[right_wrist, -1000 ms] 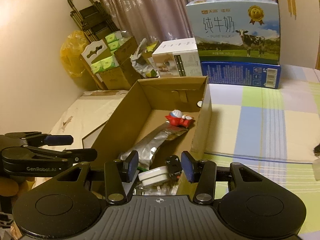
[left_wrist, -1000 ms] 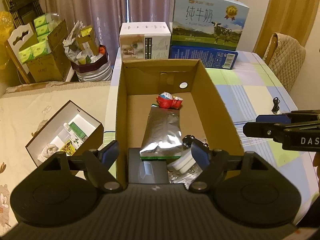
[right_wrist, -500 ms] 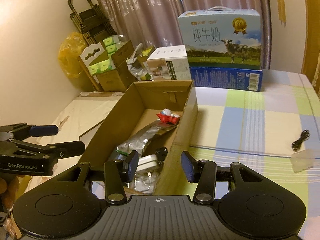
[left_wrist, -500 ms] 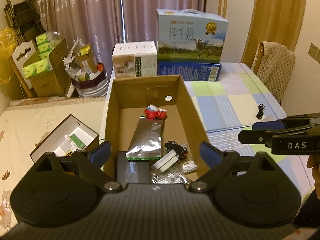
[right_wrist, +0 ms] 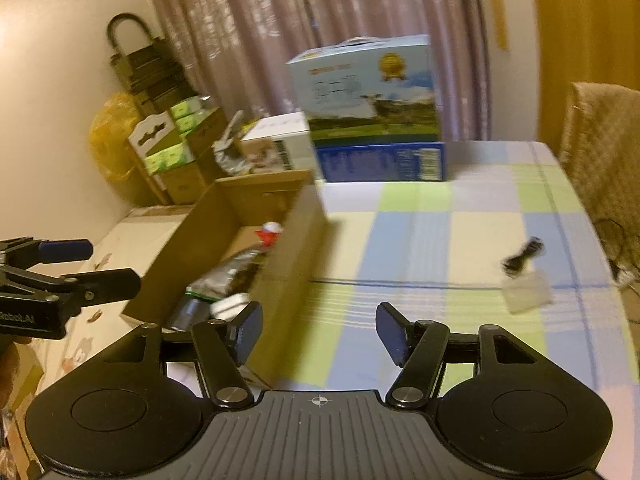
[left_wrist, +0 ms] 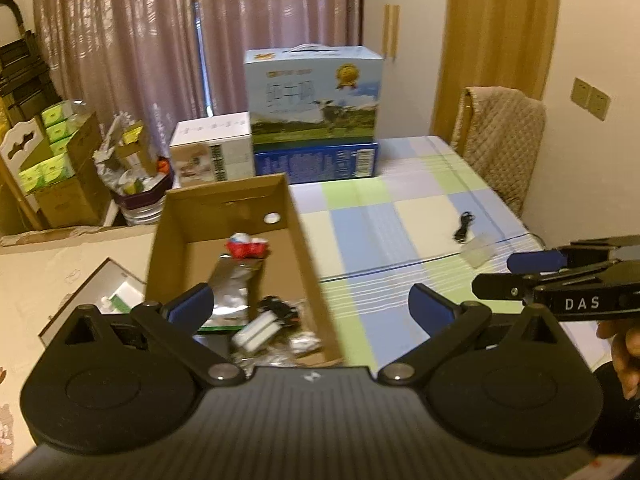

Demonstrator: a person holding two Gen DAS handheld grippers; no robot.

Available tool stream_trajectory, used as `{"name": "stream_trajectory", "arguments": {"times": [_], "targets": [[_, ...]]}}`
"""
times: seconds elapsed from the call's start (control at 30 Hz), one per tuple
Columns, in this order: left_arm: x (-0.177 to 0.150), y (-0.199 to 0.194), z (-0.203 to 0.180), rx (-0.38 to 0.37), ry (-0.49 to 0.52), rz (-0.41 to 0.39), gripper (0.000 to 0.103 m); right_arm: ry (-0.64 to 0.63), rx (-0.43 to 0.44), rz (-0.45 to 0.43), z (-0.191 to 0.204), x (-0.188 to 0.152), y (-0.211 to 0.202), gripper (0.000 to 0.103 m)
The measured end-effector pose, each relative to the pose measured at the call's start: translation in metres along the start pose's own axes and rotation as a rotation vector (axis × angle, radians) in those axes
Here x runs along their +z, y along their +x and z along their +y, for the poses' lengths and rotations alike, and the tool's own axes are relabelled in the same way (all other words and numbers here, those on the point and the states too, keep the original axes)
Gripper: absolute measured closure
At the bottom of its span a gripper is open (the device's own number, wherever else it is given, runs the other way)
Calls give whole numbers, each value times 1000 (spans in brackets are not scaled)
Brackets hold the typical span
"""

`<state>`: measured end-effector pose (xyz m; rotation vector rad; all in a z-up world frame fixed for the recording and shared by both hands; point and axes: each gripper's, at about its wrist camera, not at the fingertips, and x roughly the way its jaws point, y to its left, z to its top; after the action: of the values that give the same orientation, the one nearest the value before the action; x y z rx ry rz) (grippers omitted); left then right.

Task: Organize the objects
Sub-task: 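Move both tools back over the clear cup and black cable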

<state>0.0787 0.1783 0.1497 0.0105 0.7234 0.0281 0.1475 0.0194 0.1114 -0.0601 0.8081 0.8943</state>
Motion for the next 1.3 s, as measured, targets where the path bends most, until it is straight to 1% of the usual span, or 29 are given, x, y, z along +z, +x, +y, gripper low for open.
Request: {"name": "stream_trajectory", "arguments": {"times": [0.37,0.5,0.63,0.87,1.03,1.17,1.3], "targets": [[-3,21,-80,-103,46,4,1,116,-149,-35,-99,-30,-63,41],[-2,34,-105,-124,76,10,1,146,-179,-43,-130,-36,-79,40],[1,48,-121,-139,83,19,1,147,-194,-46,-151,-38,-87,40],[5,75,-141,-154,101,44,1,125,-195,-50,-174,-37,-83,40],[11,95,-150,-160,98,55,1,112,-196,-47,-189,-34,-68,39],[17,115,-153,-161,99,65,1,88,-192,-53,-198,-28,-54,29],[22,135,-152,-157,92,73,1,69,-185,-47,-208,-22,-34,26]]}}
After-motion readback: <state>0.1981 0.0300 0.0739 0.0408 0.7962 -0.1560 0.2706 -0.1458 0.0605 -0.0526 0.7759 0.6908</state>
